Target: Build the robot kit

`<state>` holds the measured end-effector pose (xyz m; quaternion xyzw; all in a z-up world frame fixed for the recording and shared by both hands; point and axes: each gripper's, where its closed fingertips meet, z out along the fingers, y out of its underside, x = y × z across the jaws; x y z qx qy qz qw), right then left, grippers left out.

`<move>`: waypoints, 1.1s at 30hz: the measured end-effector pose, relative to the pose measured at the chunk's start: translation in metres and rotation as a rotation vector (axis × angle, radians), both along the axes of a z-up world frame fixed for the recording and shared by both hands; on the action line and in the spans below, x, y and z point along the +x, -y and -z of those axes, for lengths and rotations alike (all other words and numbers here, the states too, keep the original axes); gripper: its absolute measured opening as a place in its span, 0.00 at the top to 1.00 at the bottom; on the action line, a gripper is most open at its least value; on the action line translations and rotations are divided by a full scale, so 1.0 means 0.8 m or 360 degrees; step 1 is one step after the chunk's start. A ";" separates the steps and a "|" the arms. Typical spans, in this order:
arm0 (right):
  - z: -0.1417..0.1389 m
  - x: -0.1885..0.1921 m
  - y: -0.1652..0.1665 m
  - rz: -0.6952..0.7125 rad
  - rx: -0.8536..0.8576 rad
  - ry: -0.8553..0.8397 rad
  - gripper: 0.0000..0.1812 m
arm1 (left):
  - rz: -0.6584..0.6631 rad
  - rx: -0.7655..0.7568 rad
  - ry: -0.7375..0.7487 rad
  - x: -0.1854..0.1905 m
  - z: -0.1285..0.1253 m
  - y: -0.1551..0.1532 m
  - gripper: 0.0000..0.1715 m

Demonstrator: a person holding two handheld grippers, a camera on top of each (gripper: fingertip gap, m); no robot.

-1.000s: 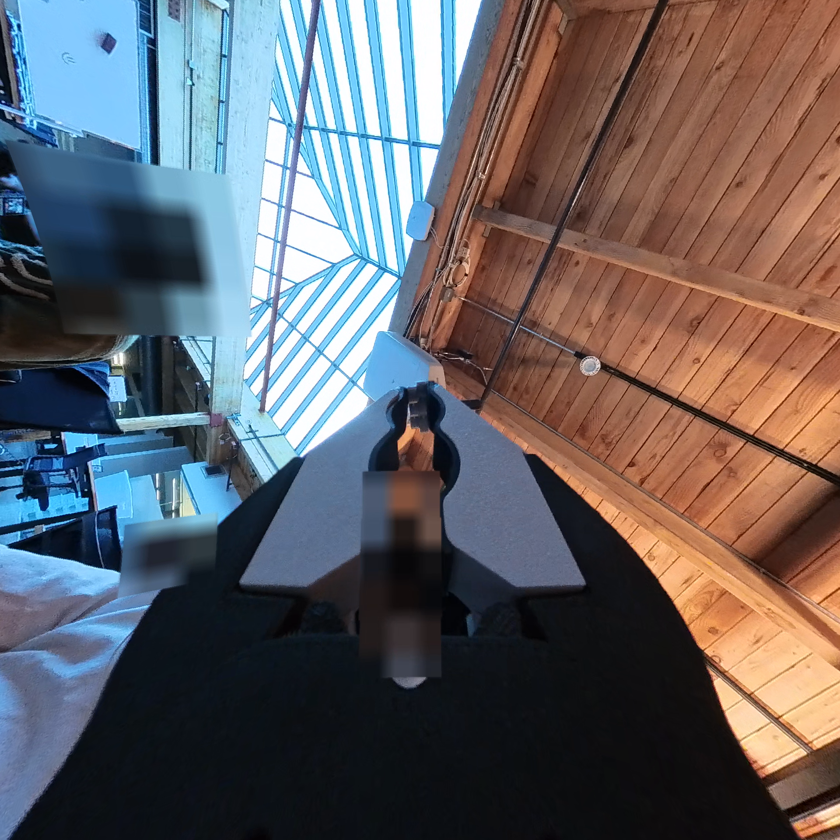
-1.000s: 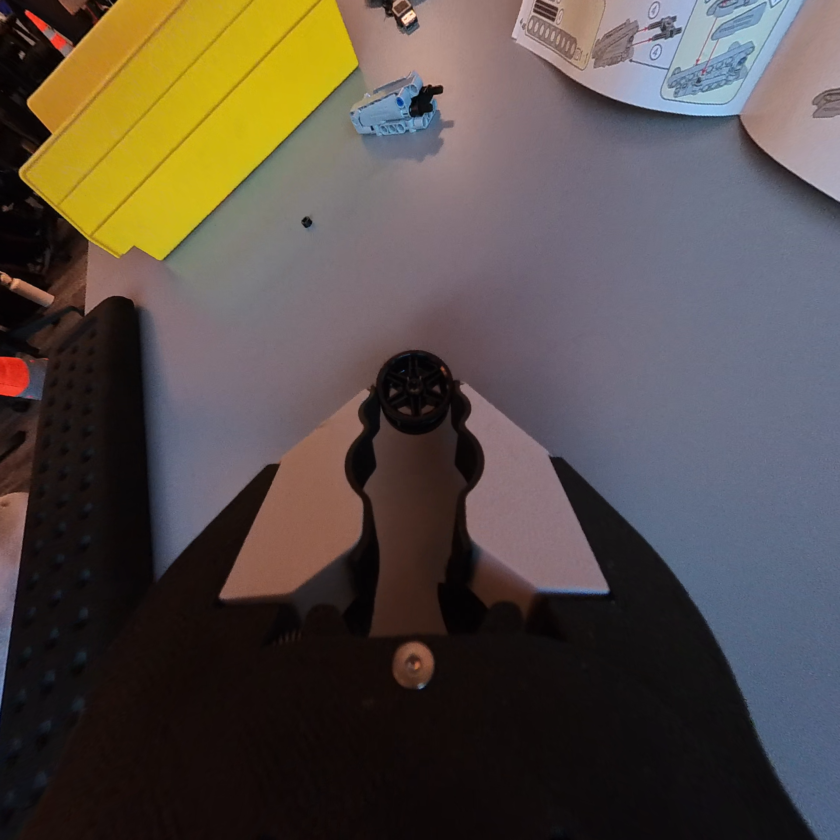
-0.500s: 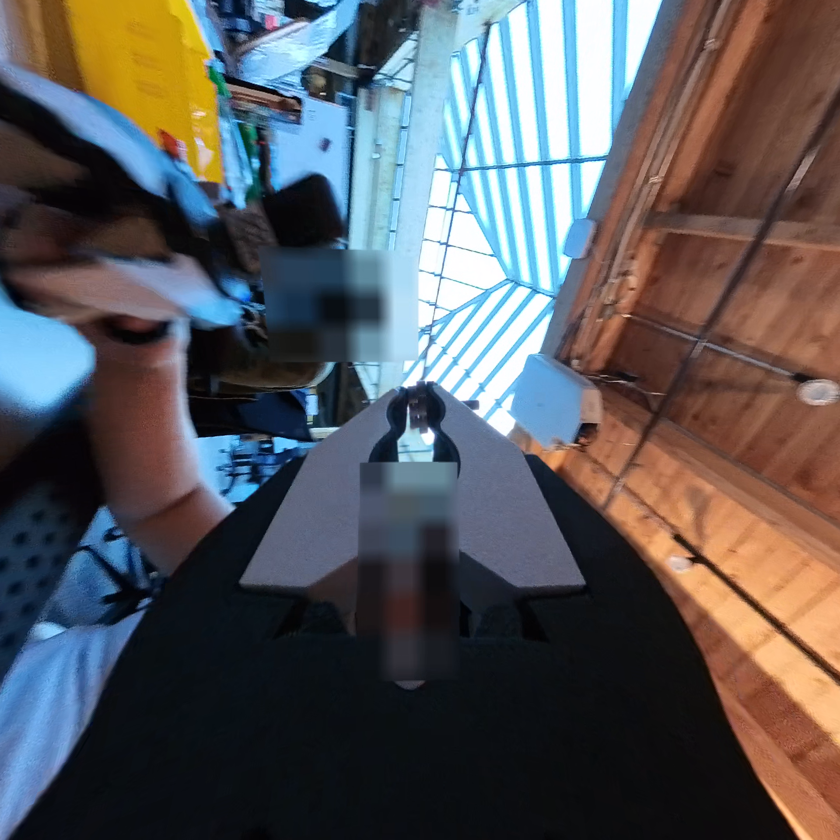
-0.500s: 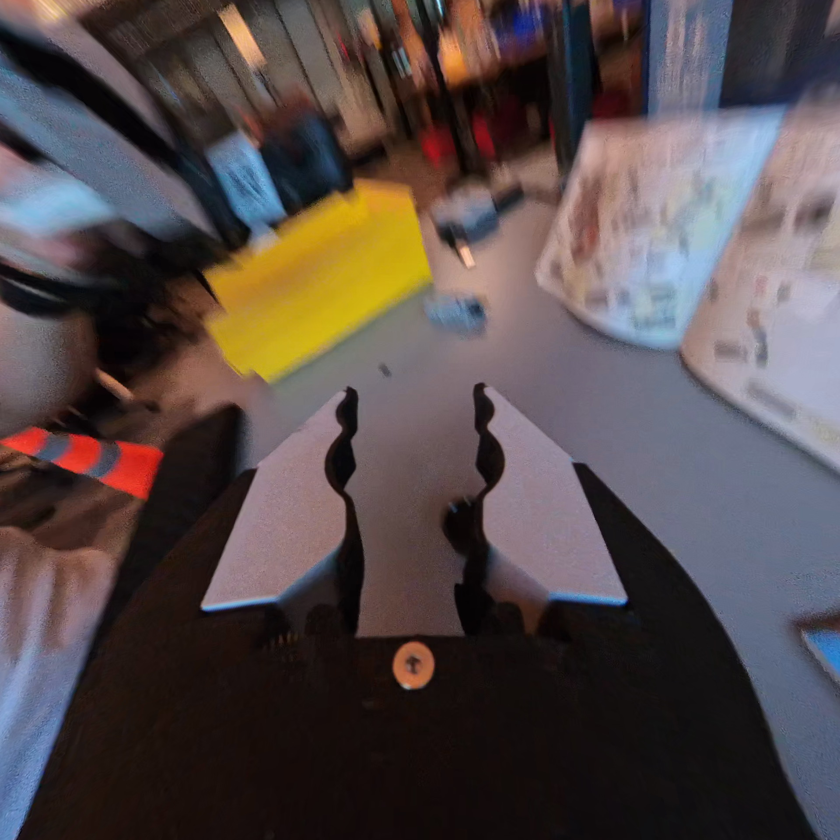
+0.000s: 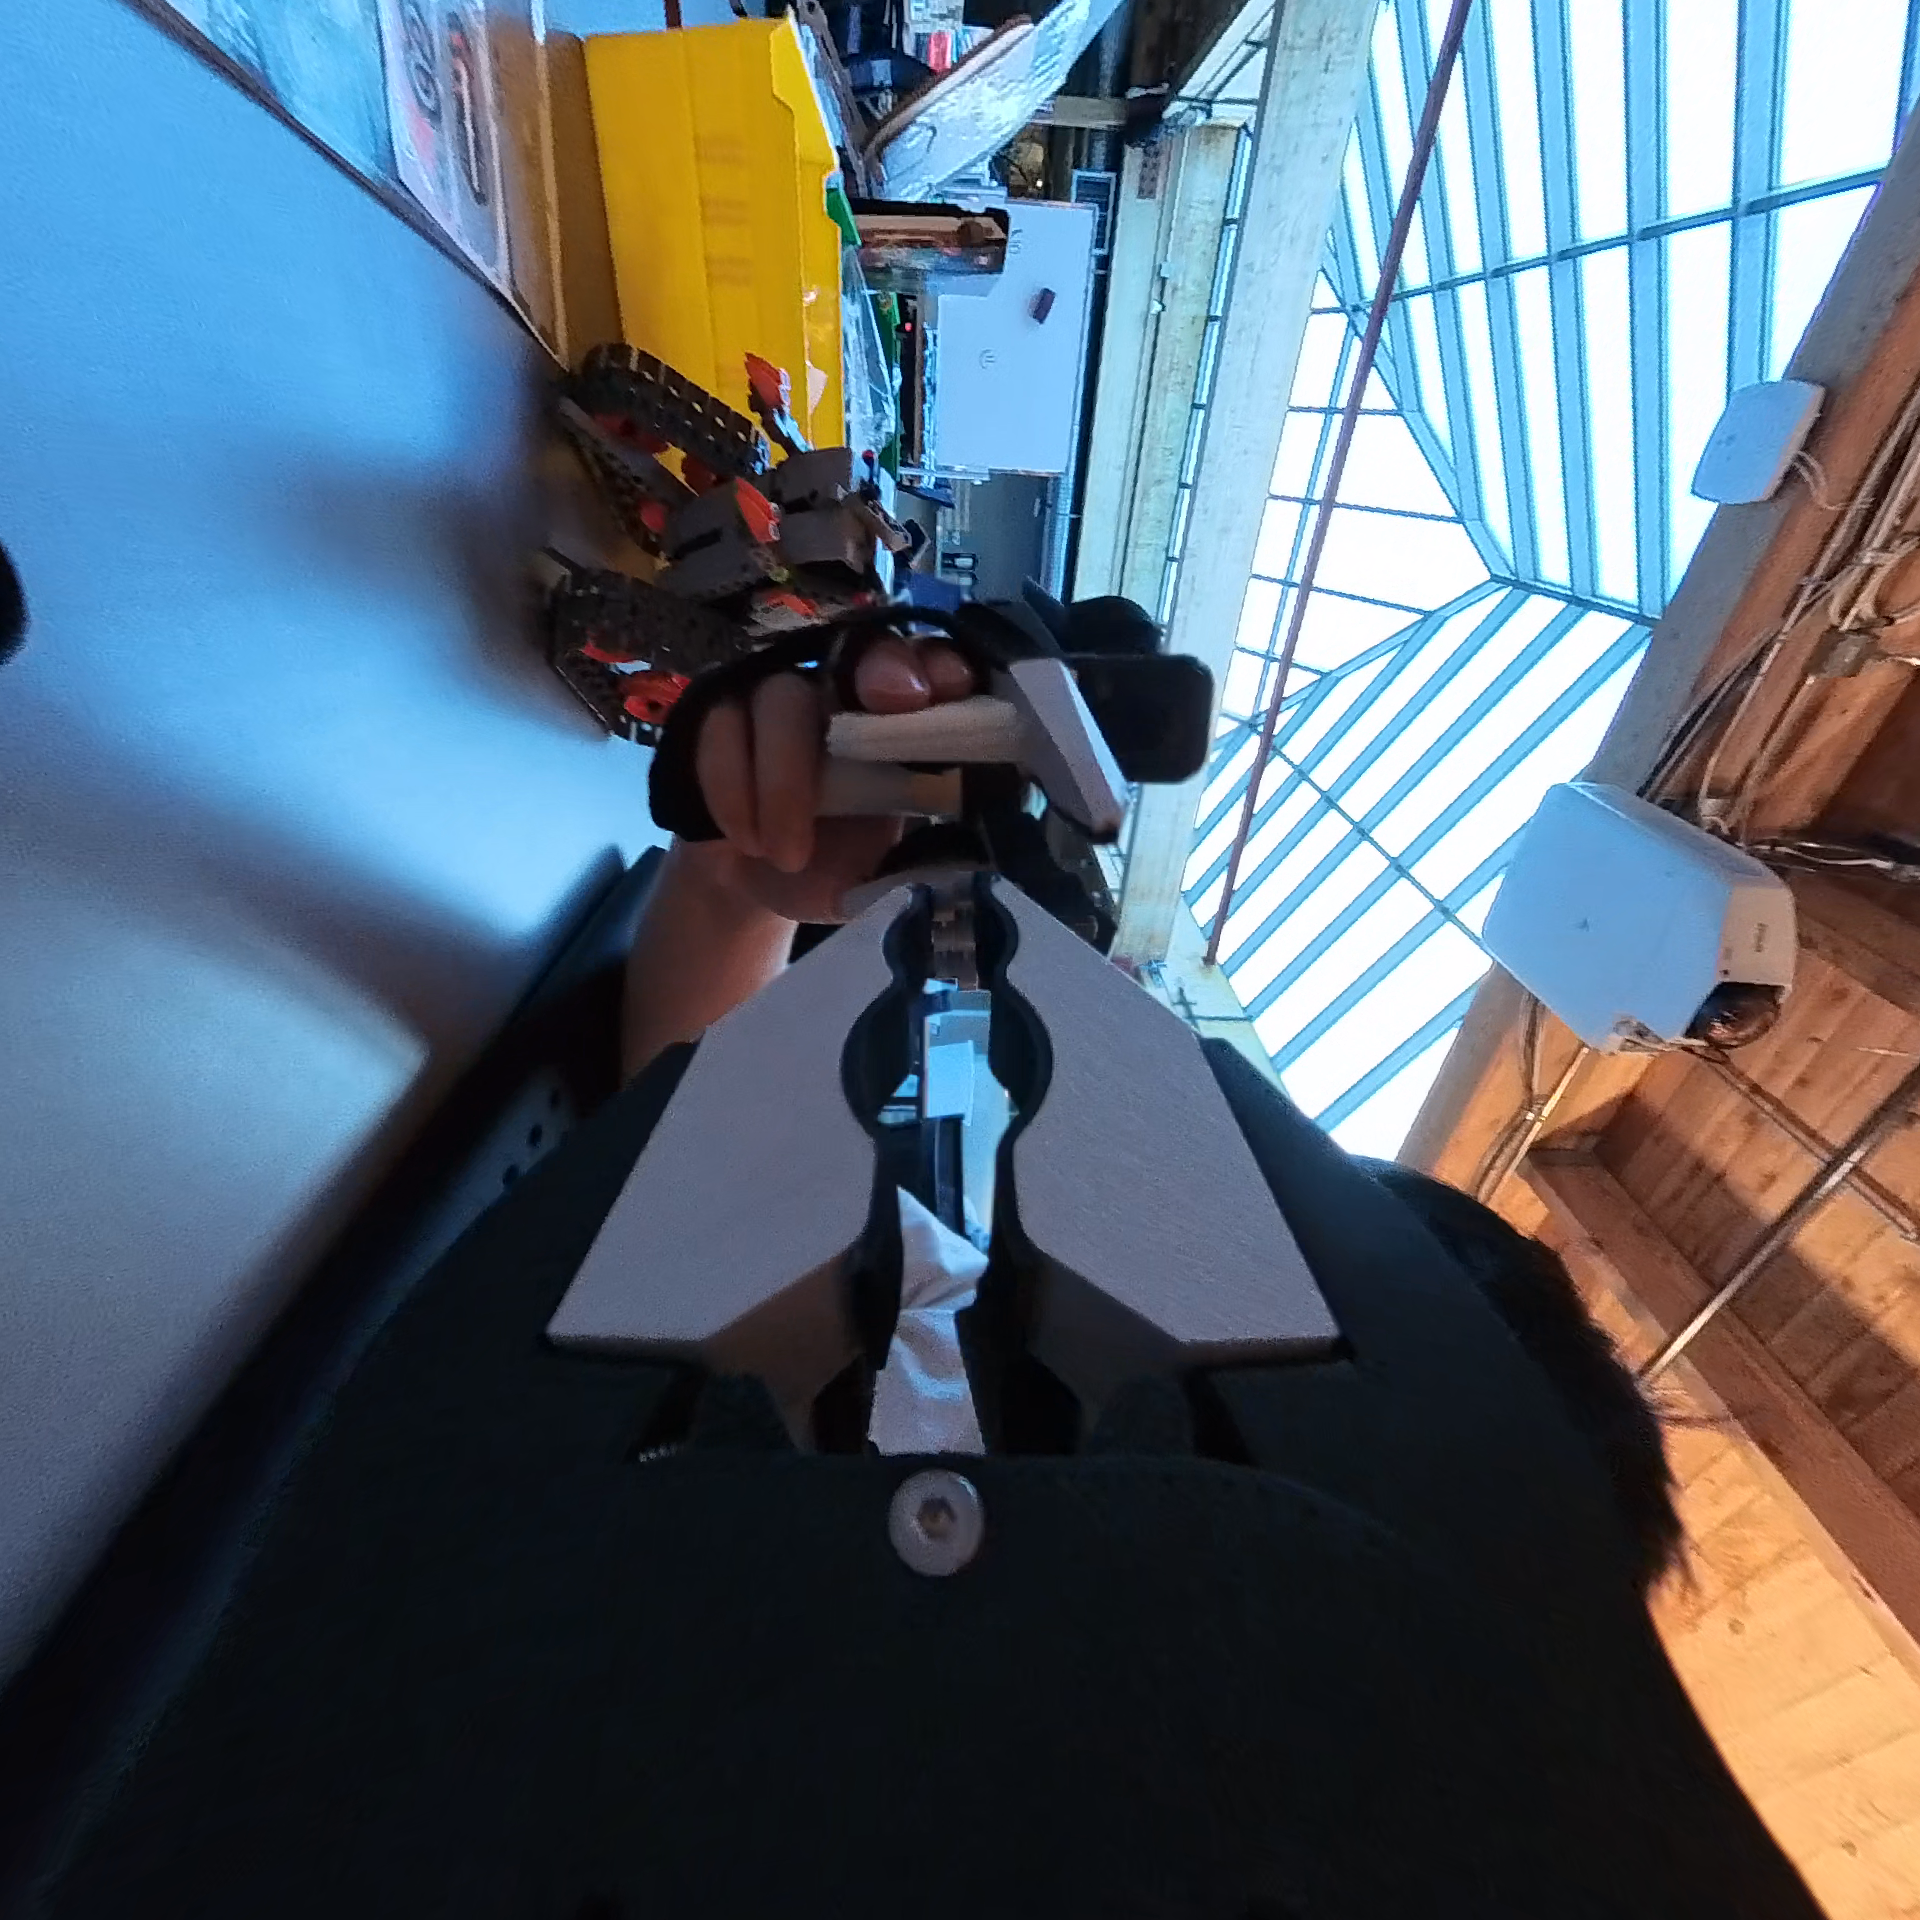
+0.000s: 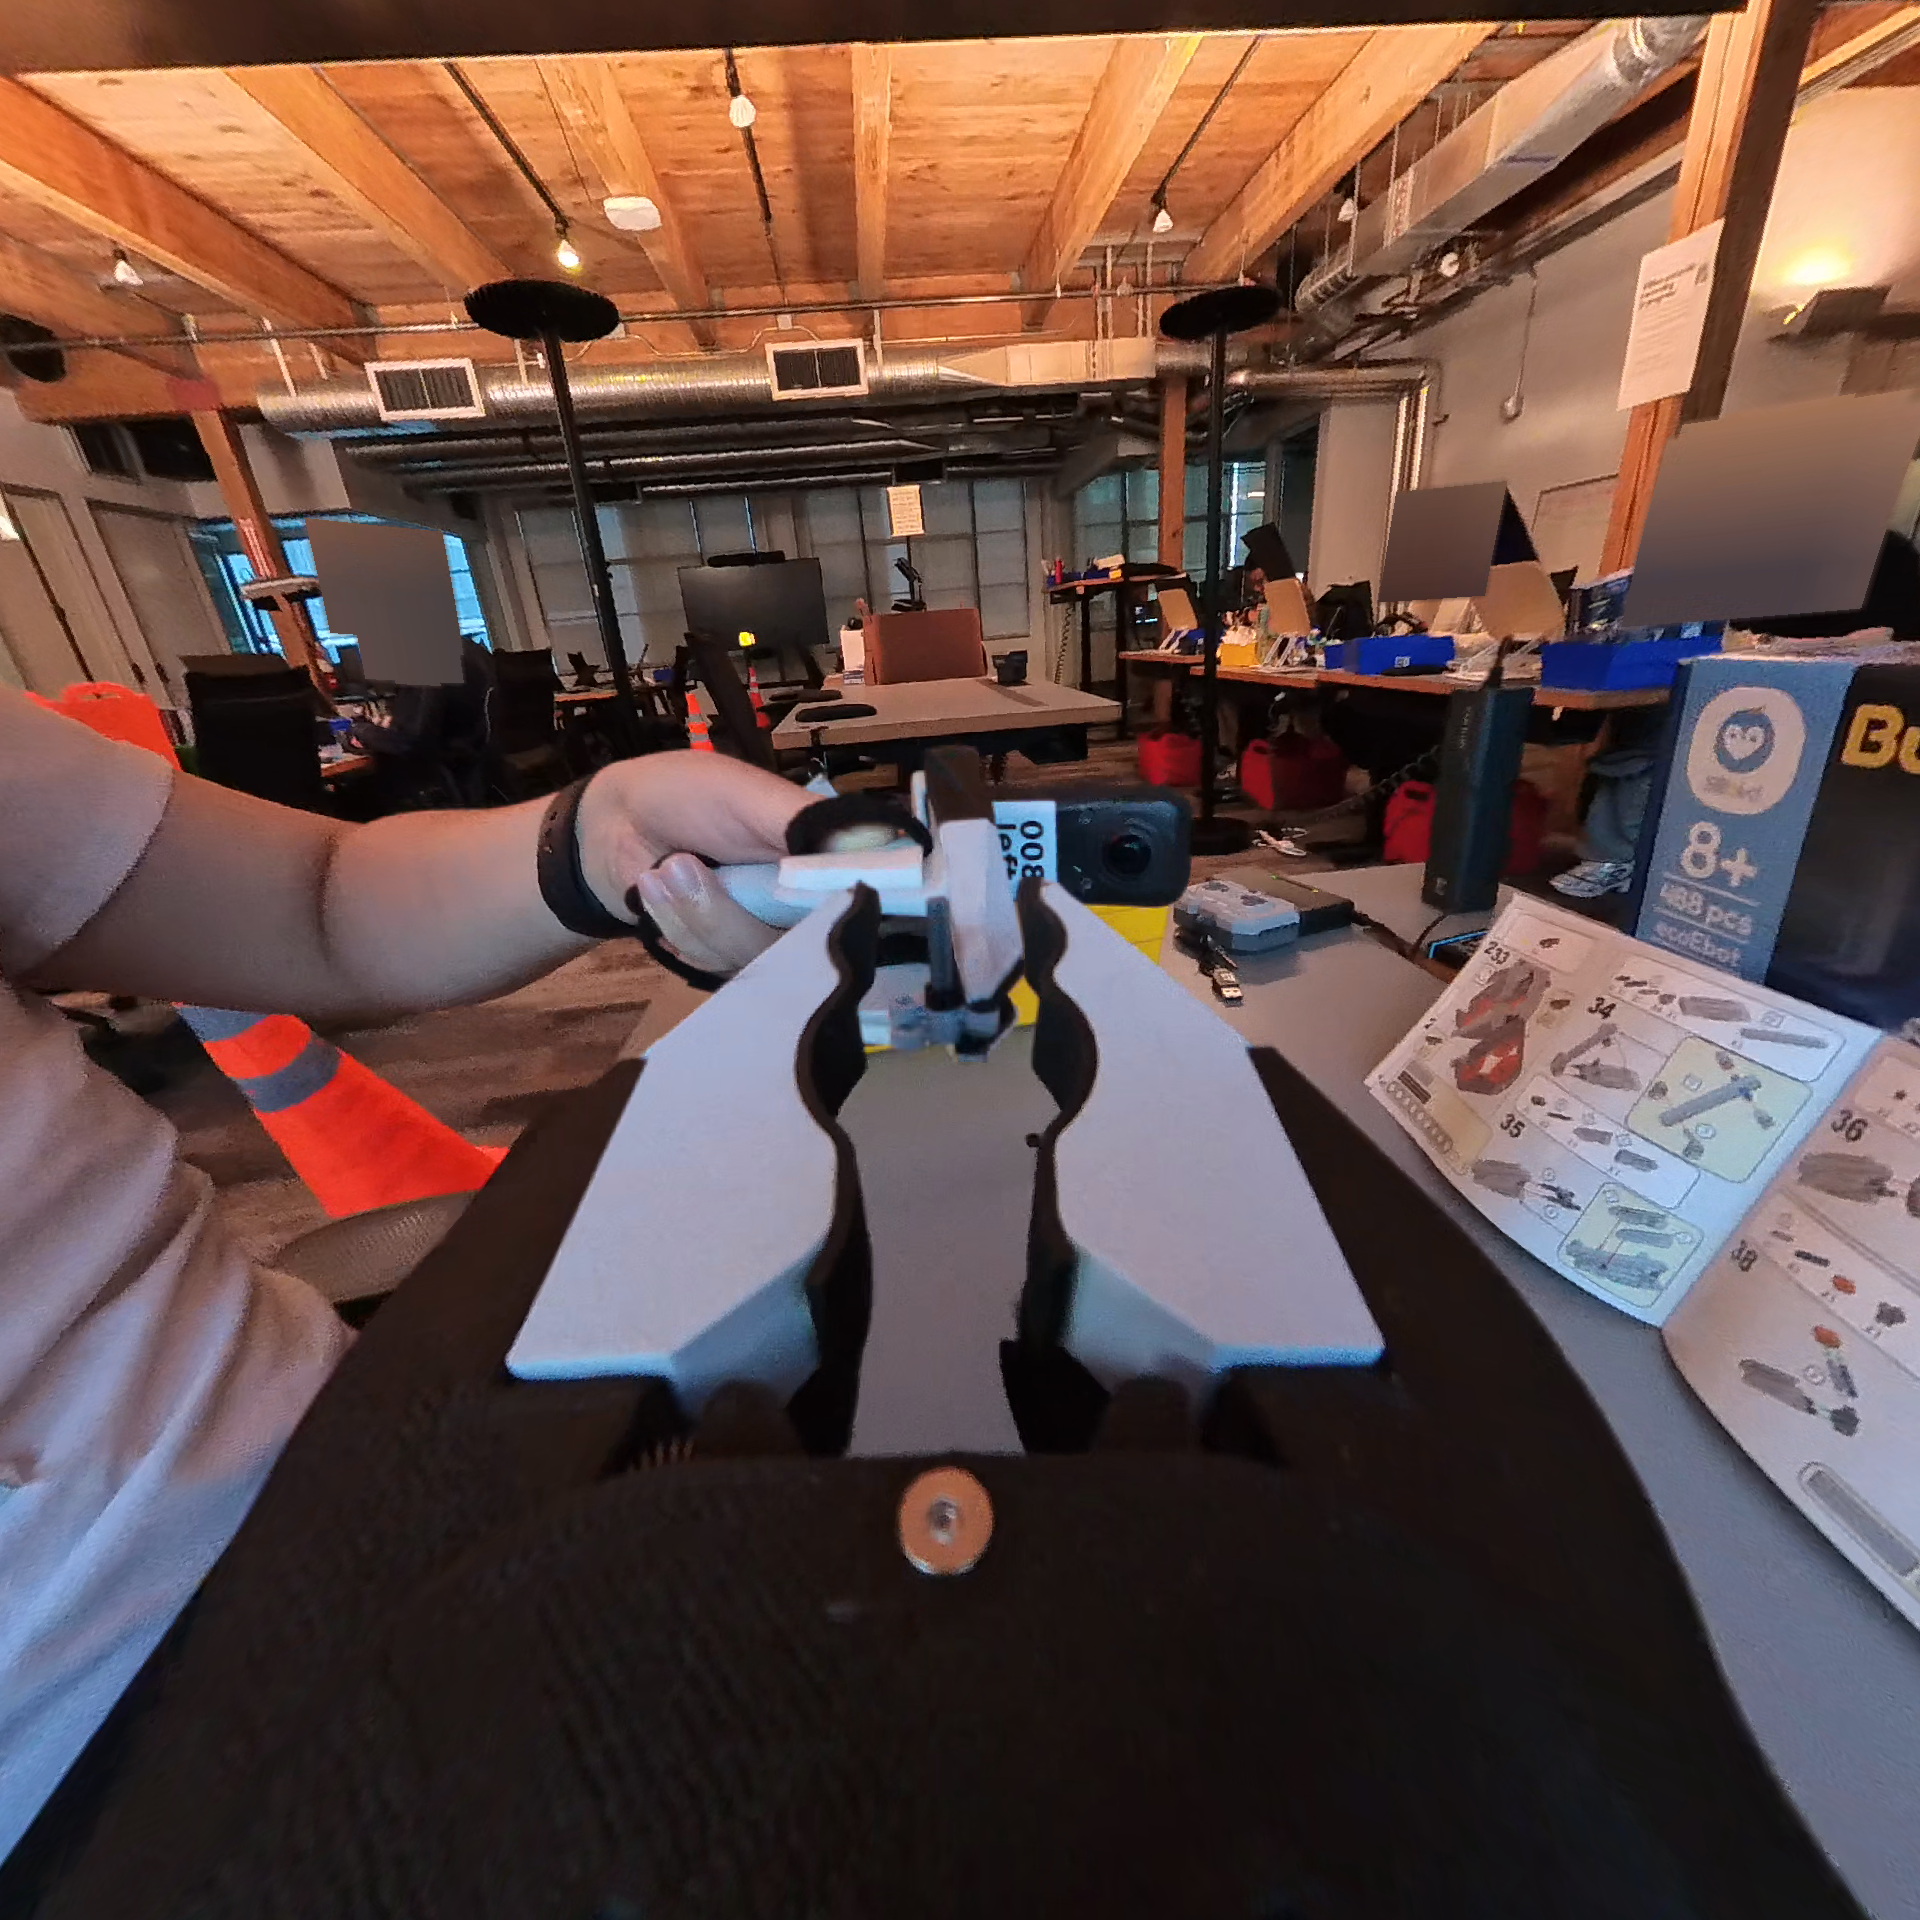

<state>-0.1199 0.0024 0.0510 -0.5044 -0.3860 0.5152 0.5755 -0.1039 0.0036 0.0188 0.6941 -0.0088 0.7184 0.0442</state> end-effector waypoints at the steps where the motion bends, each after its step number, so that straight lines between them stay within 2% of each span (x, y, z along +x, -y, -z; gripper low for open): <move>1: 0.002 -0.001 -0.001 0.0012 0.0011 0.0028 0.87 | -0.0008 0.0011 -0.0015 0.001 0.003 -0.001 0.97; 3: 0.011 -0.003 -0.003 0.0032 0.0028 0.0105 0.88 | -0.0012 0.0014 -0.0026 0.003 0.008 -0.002 0.97; 6: 0.025 -0.008 -0.002 0.0027 0.0061 0.0216 0.98 | -0.0025 0.0012 -0.0030 0.007 0.012 -0.004 0.97; 9: 0.028 -0.008 -0.003 0.0028 0.0059 0.0245 0.98 | -0.0043 0.0060 -0.0057 0.006 0.016 -0.006 0.97; 12: 0.019 -0.003 0.002 -0.0062 -0.0021 0.0150 0.98 | -0.0005 0.0069 0.0050 0.006 0.006 -0.004 0.94; 14: 0.008 0.004 0.002 -0.0121 -0.0080 0.0042 0.99 | 0.0026 0.0007 0.0185 0.005 -0.002 -0.002 0.88; 19: 0.003 0.016 -0.006 -0.0173 -0.0199 -0.0088 0.99 | 0.0013 -0.0160 0.0314 0.012 0.000 -0.001 0.87; 21: 0.005 0.017 -0.009 -0.0182 -0.0243 -0.0101 0.99 | -0.0042 -0.0145 0.0350 0.014 -0.005 -0.007 0.84; 24: 0.007 0.017 -0.011 -0.0190 -0.0270 -0.0115 0.99 | -0.0081 -0.0067 0.0324 0.016 -0.005 -0.012 0.84; 29: 0.012 0.013 -0.009 -0.0228 -0.0297 -0.0094 0.99 | -0.0110 -0.0072 0.0385 0.013 -0.009 -0.016 0.86; 33: 0.010 0.012 -0.007 -0.0277 -0.0341 -0.0153 0.99 | -0.0142 0.0010 0.0529 0.005 -0.019 -0.017 0.85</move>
